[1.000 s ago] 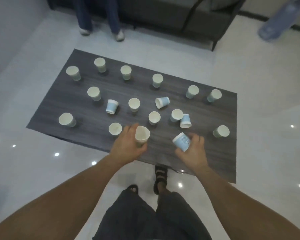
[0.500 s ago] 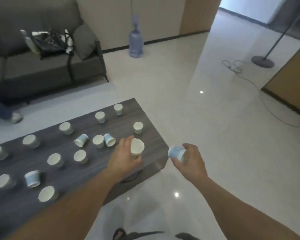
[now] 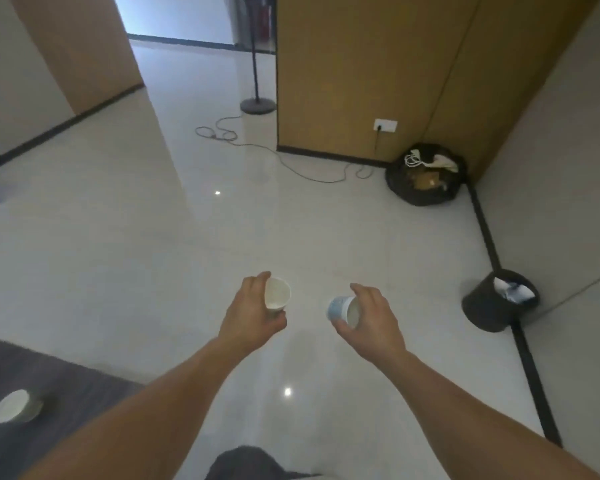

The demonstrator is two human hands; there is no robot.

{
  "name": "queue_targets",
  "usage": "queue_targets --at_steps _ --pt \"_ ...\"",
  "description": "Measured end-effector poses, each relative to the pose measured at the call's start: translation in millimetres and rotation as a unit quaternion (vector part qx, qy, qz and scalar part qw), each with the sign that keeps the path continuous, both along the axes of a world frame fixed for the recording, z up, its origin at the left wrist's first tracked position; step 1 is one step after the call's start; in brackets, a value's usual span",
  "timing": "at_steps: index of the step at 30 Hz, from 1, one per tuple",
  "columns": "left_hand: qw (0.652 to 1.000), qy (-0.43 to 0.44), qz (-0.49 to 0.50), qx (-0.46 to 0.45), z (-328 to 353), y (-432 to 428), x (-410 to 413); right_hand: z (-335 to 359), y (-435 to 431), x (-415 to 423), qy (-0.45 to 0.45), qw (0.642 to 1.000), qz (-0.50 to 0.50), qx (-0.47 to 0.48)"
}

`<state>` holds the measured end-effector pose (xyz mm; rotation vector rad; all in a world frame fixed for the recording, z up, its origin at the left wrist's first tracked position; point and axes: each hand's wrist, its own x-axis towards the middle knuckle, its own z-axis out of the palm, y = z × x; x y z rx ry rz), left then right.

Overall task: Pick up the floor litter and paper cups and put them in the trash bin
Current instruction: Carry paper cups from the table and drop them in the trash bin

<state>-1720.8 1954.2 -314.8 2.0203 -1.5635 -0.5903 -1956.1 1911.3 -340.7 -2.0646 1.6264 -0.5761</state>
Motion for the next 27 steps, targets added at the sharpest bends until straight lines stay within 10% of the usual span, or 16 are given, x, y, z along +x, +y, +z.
queue_targets --at_steps 27 --pt "0.888 -0.004 -0.46 -0.017 -29.2 -395.5 -390.5 -4.8 -195.6 -330.4 0.056 0.902 -0.426 0.047"
